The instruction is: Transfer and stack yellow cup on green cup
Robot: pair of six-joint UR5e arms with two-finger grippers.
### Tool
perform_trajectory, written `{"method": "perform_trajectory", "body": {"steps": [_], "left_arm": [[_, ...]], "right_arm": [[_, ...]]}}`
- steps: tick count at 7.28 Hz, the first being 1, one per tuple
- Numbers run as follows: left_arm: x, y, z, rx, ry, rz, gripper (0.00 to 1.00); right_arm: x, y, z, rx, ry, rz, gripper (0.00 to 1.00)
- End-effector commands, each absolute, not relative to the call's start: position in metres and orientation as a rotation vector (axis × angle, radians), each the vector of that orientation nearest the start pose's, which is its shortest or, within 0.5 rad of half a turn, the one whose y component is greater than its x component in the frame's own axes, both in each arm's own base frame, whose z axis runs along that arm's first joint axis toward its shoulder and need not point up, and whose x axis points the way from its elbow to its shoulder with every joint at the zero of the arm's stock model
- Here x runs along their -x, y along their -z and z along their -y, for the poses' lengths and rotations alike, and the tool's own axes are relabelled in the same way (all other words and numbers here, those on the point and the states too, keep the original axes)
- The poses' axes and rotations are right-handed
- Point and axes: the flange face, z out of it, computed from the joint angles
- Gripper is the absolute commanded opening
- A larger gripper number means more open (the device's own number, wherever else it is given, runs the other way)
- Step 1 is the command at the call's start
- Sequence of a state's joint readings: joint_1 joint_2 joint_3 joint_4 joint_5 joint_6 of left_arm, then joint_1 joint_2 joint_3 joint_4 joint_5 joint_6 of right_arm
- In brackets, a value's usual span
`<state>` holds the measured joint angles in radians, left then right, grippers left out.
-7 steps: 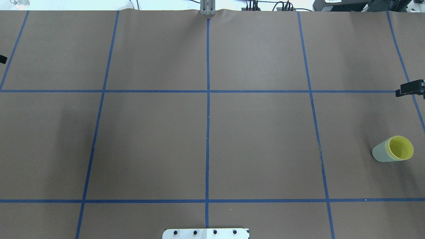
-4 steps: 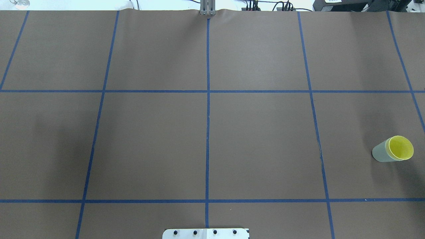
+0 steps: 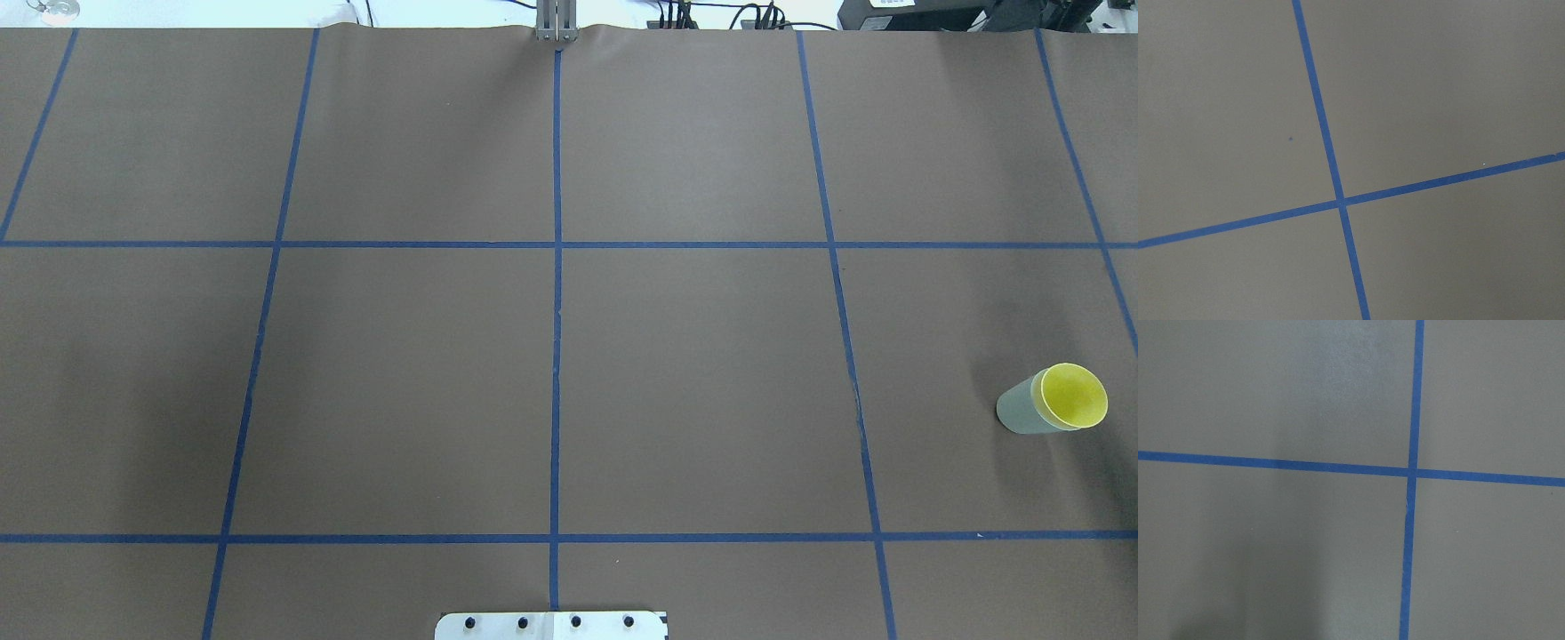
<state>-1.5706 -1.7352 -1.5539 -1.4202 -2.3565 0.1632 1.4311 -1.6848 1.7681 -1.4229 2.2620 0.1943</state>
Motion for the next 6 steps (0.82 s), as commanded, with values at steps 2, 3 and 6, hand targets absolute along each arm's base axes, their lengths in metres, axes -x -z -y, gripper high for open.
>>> {"method": "perform_trajectory", "body": {"steps": [2, 3, 6], "left_arm": [[0.077, -0.639, 0.501, -0.081, -0.127, -0.785, 1.00], [0.077, -0.632, 0.500, -0.094, -0.119, -0.781, 1.00], [0.076, -0.626, 0.505, -0.103, -0.125, -0.774, 1.00]], "right_arm": [[-0.010, -0.617, 0.460, -0.083, 0.018, 0.722, 1.00], [-0.016, -0.616, 0.461, -0.090, 0.007, 0.720, 1.00], [-0.026, -0.626, 0.457, -0.081, -0.020, 0.719, 1.00]]}}
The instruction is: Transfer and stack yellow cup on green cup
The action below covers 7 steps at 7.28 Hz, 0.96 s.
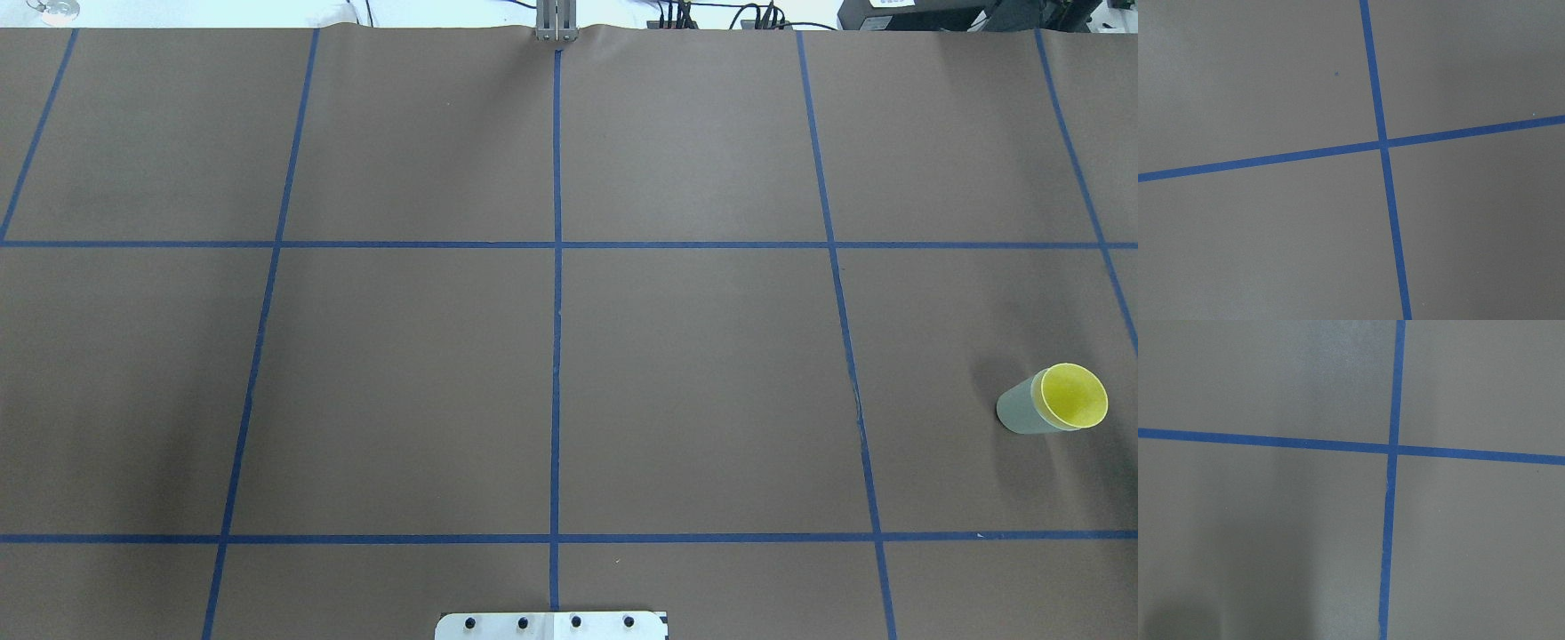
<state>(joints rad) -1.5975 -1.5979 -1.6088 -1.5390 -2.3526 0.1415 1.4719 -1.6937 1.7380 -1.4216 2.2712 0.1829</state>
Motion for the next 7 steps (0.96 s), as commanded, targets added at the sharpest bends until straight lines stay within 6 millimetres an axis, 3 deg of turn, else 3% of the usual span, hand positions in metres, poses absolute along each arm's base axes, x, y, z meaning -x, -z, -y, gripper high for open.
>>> {"method": "perform_trajectory", "body": {"steps": [1, 4, 7], "left_arm": [[0.076, -0.623, 0.507, -0.109, -0.127, -0.775, 1.00], [0.075, -0.621, 0.507, -0.113, -0.130, -0.781, 1.00], [0.074, -0.621, 0.507, -0.111, -0.131, -0.782, 1.00]], "right_arm": [[-0.025, -0.621, 0.461, -0.086, -0.020, 0.726, 1.00], [-0.021, -0.616, 0.466, -0.052, -0.030, 0.751, 1.00], [-0.020, -0.598, 0.475, 0.029, -0.054, 0.759, 1.00]]}}
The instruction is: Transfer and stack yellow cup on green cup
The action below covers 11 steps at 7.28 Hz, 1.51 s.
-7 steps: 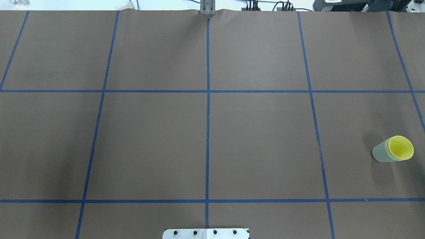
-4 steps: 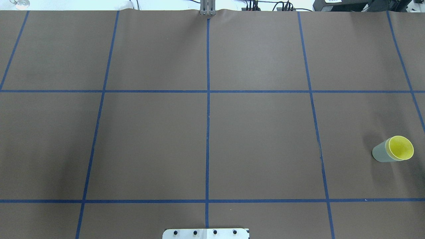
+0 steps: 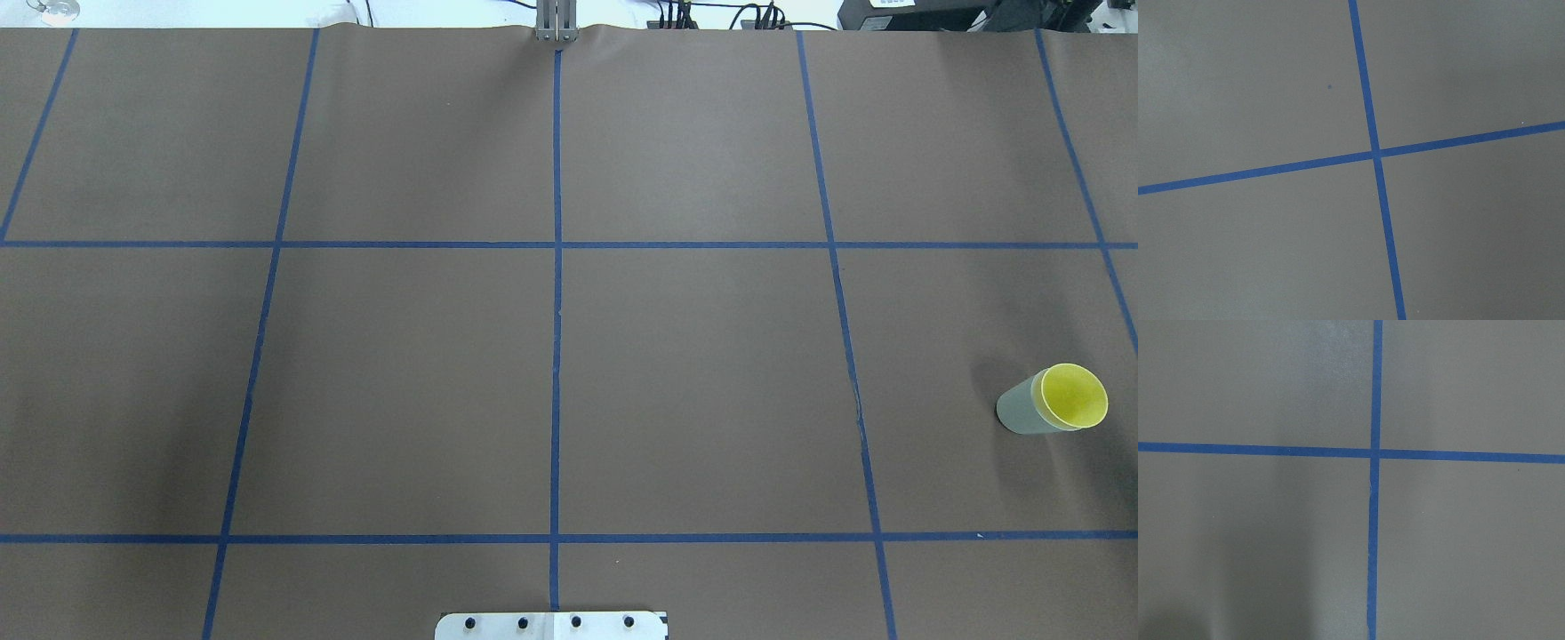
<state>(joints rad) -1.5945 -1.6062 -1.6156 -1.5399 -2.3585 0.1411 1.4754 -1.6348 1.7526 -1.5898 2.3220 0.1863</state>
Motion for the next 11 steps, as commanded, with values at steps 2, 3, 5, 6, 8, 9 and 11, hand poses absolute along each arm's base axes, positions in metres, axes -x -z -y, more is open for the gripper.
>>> {"method": "perform_trajectory", "body": {"steps": [2, 3, 5, 6, 8, 9, 11], "left_arm": [[0.074, -0.614, 0.508, -0.124, -0.137, -0.781, 1.00], [0.074, -0.614, 0.509, -0.126, -0.137, -0.781, 1.00], [0.074, -0.612, 0.507, -0.129, -0.140, -0.781, 1.00], [0.074, -0.609, 0.505, -0.135, -0.142, -0.782, 1.00], [0.074, -0.604, 0.504, -0.142, -0.145, -0.781, 1.00], [0.073, -0.604, 0.504, -0.142, -0.147, -0.781, 1.00], [0.073, -0.604, 0.504, -0.142, -0.147, -0.781, 1.00]], "right_arm": [[-0.020, -0.598, 0.474, 0.028, -0.052, 0.759, 1.00], [-0.020, -0.597, 0.475, 0.025, -0.051, 0.760, 1.00], [-0.020, -0.595, 0.479, 0.019, -0.049, 0.757, 1.00], [-0.020, -0.596, 0.479, 0.021, -0.050, 0.754, 1.00], [-0.020, -0.594, 0.483, 0.015, -0.048, 0.753, 1.00], [-0.020, -0.594, 0.483, 0.015, -0.048, 0.753, 1.00], [-0.019, -0.593, 0.486, 0.012, -0.047, 0.754, 1.00]]}}
